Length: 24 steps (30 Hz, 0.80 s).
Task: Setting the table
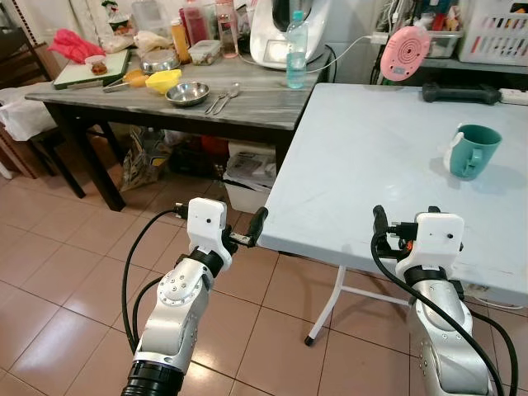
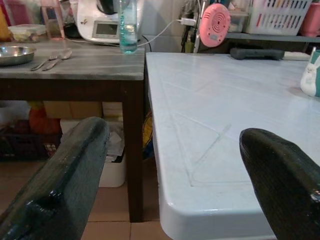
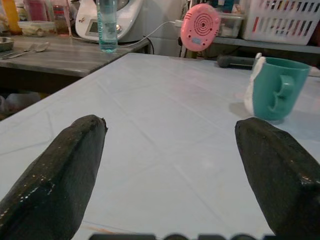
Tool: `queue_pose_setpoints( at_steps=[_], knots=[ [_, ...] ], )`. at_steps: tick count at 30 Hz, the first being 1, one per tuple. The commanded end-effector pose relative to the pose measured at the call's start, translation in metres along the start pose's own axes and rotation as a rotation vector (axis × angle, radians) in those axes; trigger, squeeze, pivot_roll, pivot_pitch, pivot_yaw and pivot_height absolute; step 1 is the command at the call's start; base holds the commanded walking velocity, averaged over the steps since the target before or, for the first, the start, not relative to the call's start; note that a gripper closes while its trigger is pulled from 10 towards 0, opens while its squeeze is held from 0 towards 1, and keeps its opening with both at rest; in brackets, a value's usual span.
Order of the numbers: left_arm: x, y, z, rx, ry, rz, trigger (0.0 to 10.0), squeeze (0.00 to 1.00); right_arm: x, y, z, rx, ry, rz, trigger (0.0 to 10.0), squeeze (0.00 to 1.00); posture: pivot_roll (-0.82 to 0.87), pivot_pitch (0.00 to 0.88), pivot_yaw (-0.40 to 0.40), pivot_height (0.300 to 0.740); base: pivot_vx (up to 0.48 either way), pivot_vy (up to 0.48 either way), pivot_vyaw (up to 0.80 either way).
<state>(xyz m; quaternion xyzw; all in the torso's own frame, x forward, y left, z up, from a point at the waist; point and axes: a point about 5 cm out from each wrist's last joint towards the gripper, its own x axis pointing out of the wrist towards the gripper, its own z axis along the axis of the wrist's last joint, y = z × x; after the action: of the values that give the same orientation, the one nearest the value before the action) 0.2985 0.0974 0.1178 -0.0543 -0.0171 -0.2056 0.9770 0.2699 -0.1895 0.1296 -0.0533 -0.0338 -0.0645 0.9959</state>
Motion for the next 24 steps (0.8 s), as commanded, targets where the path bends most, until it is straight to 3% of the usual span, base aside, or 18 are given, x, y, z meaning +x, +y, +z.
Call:
queue_pose_setpoints(
  at_steps=[1, 14, 24],
  knots=[
    [-0.0020, 0.0048, 0.0048, 0.002, -0.019, 0.008, 10.0, 0.00, -0.0020, 0.0002, 0.0045, 0.009, -0.018, -0.002, 10.0, 0.00, -0.08, 0.000, 0.070, 0.740, 0.255, 0.000, 0.00],
    [-0.0038, -0.0006, 0.0004, -0.024, -0.012, -0.017, 10.0, 0.00, -0.0086, 0.0003, -0.0002, -0.006, 0.008, 0.007, 10.0, 0.00, -0.09, 0.000, 0.066, 0.740, 0.297, 0.000, 0.00],
    [-0.0046, 0.0005, -0.0001, -0.023, -0.010, -0.016, 10.0, 0.00, -0.0076, 0.0021, -0.0002, -0.005, 0.010, 0.018, 10.0, 0.00, -0.08, 0.000, 0.061, 0.740, 0.339, 0.000, -0.80]
  ],
)
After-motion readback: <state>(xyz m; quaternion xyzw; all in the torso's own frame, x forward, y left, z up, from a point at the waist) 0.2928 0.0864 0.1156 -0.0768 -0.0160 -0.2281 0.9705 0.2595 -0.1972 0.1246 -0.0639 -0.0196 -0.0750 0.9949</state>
